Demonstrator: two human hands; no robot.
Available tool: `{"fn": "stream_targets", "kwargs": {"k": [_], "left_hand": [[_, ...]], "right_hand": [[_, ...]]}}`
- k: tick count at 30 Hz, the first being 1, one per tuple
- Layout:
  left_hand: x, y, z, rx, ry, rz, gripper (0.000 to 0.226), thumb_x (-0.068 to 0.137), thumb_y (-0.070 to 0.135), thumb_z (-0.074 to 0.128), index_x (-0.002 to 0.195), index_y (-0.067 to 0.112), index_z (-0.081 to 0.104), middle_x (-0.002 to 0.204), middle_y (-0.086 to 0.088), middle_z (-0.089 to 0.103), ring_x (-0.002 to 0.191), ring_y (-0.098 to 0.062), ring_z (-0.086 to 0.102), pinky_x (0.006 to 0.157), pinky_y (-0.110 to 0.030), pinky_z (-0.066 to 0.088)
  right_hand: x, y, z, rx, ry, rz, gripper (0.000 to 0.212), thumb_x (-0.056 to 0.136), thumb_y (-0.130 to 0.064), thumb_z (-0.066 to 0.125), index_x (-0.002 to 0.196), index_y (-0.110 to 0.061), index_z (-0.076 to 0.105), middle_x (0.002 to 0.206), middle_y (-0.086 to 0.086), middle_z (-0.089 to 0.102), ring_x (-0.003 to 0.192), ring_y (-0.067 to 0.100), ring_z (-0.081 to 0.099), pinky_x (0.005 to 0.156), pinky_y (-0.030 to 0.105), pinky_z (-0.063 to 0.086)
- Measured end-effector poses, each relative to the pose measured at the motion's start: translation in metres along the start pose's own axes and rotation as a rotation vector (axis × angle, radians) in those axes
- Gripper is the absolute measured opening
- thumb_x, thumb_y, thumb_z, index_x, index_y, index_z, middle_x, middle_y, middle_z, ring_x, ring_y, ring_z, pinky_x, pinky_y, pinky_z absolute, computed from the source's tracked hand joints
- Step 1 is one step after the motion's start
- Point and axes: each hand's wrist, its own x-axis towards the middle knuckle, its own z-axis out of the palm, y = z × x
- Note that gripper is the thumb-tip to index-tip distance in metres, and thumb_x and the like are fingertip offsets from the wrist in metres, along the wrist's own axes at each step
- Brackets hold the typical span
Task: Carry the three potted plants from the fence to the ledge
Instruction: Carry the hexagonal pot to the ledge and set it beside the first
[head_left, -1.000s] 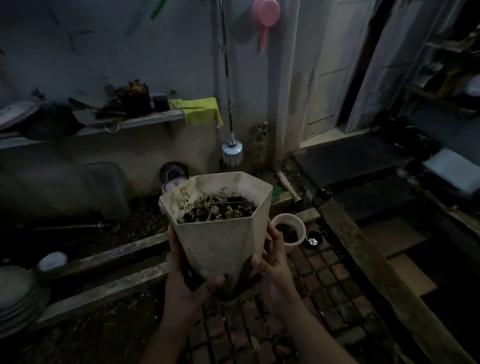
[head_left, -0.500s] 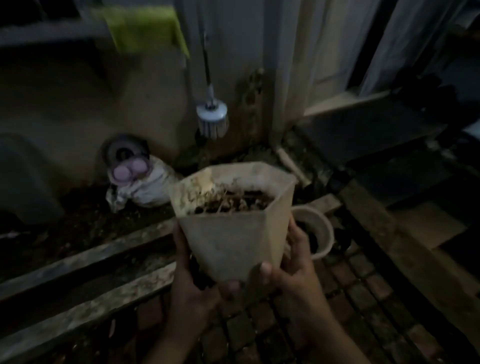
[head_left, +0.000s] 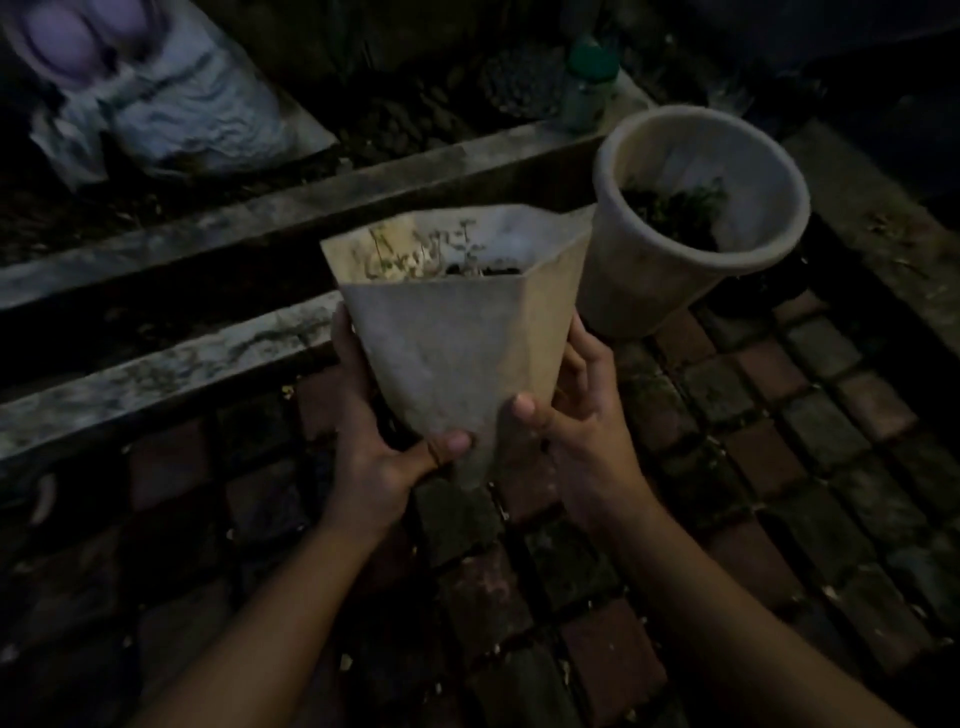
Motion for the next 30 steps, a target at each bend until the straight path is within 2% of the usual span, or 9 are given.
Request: {"fn": "stream_targets", "kwargs": {"k": [2,4,8,10,14,17,22,27,30], "left_hand": [[0.008,-0.016,0.007,0.017,0.011,0.062,0.136,0.057,0.034,0.091,0.158,0.014,0.003,0.163,-0.004,0.023,0.142,0.009,0.032,0.109,-0.009,0.035],[0.019,-0.029,0.015,0.024,-0.031,0.085,0.134,0.054,0.040,0.091,0.155,0.024,0.004,0.156,0.014,0.025,0.136,0.018,0.034,0.102,-0.003,0.036],[0.047,-0.058,0.024,0.012,-0.012,0.068,0.154,0.041,0.072,0.086,0.150,0.005,0.001,0.155,-0.008,0.030,0.141,-0.011,0.037,0.102,-0.005,0.038],[0.063,-0.071,0.023,0.065,-0.019,0.052,0.160,0.036,0.072,0.087,0.148,0.001,-0.002,0.153,-0.001,0.026,0.142,-0.015,0.033,0.109,-0.012,0.036],[0.087,-0.075,0.031,0.226,-0.011,0.104,0.139,0.052,0.024,0.099,0.147,0.003,0.000,0.148,0.013,0.015,0.145,-0.013,0.022,0.114,-0.022,0.031],[0.096,-0.068,0.032,0.297,-0.018,0.067,0.134,0.056,0.014,0.097,0.147,0.007,-0.002,0.159,-0.004,0.012,0.149,-0.019,0.019,0.122,-0.036,0.027],[0.104,-0.083,0.043,0.322,0.016,0.052,0.123,0.057,0.009,0.096,0.141,0.008,0.006,0.147,0.005,0.024,0.140,-0.013,0.030,0.109,-0.023,0.035],[0.100,-0.109,0.044,0.336,-0.011,-0.005,0.123,0.054,0.016,0.097,0.124,0.048,0.002,0.150,0.002,0.029,0.138,-0.017,0.038,0.110,-0.037,0.045],[0.105,-0.117,0.041,0.491,0.033,0.003,0.109,0.064,0.008,0.091,0.146,0.010,0.018,0.146,-0.019,0.045,0.133,-0.027,0.049,0.103,-0.023,0.041]], "right_hand": [[0.013,0.021,-0.015,-0.001,-0.042,0.006,0.096,0.063,-0.024,0.089,0.145,-0.038,0.041,0.143,-0.015,0.053,0.133,0.009,0.052,0.108,0.048,0.047],[0.028,0.038,-0.029,-0.029,-0.066,-0.019,0.094,0.065,-0.027,0.091,0.144,-0.041,0.041,0.147,-0.013,0.050,0.136,0.010,0.048,0.112,0.055,0.041],[0.058,0.054,-0.047,-0.022,-0.106,-0.094,0.085,0.061,-0.027,0.094,0.133,-0.041,0.051,0.153,-0.004,0.043,0.141,0.026,0.043,0.110,0.063,0.039],[0.075,0.055,-0.050,0.021,-0.150,-0.063,0.075,0.061,-0.019,0.092,0.125,-0.038,0.056,0.151,-0.008,0.045,0.140,0.030,0.043,0.108,0.063,0.042],[0.099,0.040,-0.052,0.024,-0.210,-0.037,0.076,0.065,-0.016,0.086,0.128,-0.030,0.048,0.147,-0.002,0.047,0.138,0.034,0.044,0.103,0.070,0.042],[0.100,0.033,-0.045,0.056,-0.136,-0.018,0.086,0.060,-0.027,0.092,0.131,-0.026,0.045,0.148,0.002,0.047,0.134,0.026,0.049,0.104,0.063,0.045],[0.104,0.038,-0.043,0.082,-0.075,0.005,0.092,0.053,-0.058,0.091,0.126,-0.024,0.046,0.138,0.005,0.058,0.124,0.020,0.061,0.101,0.051,0.051],[0.104,0.053,-0.048,0.089,0.002,0.076,0.068,0.066,-0.055,0.078,0.116,-0.025,0.044,0.131,0.015,0.059,0.113,0.025,0.066,0.081,0.045,0.058],[0.111,0.055,-0.051,0.087,0.010,0.055,0.051,0.075,-0.040,0.078,0.112,-0.024,0.047,0.123,0.009,0.061,0.104,0.016,0.068,0.076,0.039,0.057]]}}
